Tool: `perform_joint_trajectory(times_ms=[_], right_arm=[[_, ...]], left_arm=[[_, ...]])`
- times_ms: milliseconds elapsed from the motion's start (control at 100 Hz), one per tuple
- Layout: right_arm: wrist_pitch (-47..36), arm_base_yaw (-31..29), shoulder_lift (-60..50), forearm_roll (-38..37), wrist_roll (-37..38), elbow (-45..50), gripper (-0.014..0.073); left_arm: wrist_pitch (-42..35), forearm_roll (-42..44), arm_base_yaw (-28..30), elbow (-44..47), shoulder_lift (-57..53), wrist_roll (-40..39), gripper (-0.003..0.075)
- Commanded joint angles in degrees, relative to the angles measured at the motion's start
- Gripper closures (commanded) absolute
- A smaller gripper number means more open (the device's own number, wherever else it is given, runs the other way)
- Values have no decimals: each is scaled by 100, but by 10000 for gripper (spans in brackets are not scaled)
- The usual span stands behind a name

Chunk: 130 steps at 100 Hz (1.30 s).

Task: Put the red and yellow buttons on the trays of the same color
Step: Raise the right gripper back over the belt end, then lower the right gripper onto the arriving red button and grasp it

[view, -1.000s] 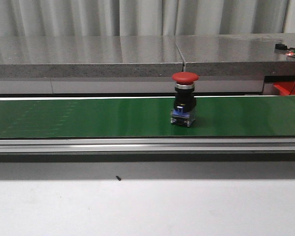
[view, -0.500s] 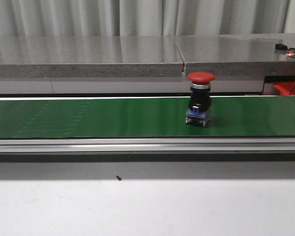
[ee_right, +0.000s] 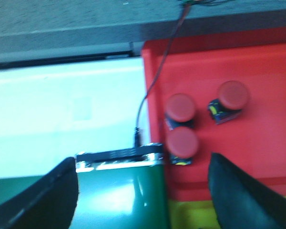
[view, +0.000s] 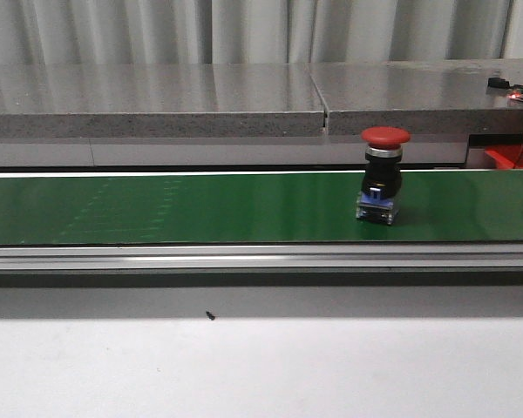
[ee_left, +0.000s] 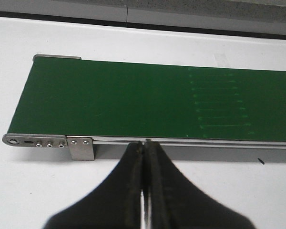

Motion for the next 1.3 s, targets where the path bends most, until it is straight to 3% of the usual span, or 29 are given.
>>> perform_joint_trajectory(times_ms=[0,400,880,1290], right_arm=[[-126,188,-419,39,-75,-37,35],[856,1167,-528,45,-148,1,35],[2191,1455,-188,627,-1974,28,35],[1686,1455,631,1108,-1993,354,35]], left_arm=[[-370,-17,-43,-149,31,-42,739],[-370,-17,-43,-149,31,-42,739],[-370,-17,-43,-149,31,-42,739],[-370,-17,-43,-149,31,-42,739]])
